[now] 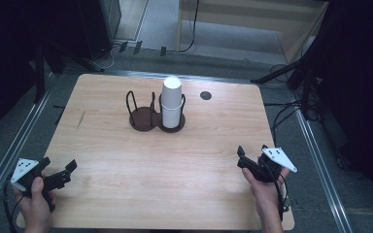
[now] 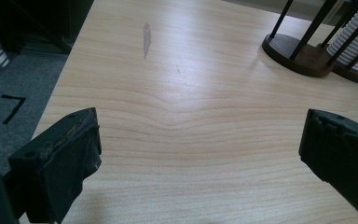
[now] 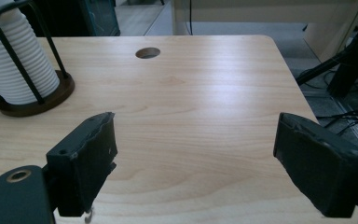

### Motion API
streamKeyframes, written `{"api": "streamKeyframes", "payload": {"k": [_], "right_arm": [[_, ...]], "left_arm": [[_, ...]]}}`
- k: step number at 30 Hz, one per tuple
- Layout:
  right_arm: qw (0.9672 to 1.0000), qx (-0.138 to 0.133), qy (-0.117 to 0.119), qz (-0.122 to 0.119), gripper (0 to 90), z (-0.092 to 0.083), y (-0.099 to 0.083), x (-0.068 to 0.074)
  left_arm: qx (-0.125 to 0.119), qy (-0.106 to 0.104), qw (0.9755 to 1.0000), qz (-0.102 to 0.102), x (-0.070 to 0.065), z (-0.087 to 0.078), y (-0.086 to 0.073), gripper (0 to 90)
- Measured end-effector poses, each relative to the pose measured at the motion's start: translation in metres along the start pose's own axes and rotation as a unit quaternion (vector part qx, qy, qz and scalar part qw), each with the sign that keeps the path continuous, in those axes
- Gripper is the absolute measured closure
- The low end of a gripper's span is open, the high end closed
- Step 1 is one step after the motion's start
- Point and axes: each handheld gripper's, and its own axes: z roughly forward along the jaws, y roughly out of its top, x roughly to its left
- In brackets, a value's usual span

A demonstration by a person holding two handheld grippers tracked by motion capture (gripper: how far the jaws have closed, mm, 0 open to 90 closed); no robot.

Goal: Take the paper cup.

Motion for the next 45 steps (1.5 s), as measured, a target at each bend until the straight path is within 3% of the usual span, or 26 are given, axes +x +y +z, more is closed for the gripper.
{"api": "streamKeyframes", "payload": {"k": [16, 27, 45], "right_arm": [[0.9995, 0.001, 0.031, -0.010, 12.9, 0.027, 0.030, 0.047], [0.9990, 0.004, 0.044, -0.007, 12.9, 0.043, 0.040, 0.070], [0.9970, 0.012, 0.075, -0.016, 12.9, 0.072, 0.059, 0.123]], "left_arm": [[-0.003, -0.006, 1.0000, -0.004, 0.001, 0.000, 0.000, 0.0], [-0.005, -0.006, 1.0000, -0.002, 0.001, 0.000, 0.000, 0.0], [-0.004, -0.012, 0.9999, -0.008, 0.002, 0.000, 0.000, 0.0]]}}
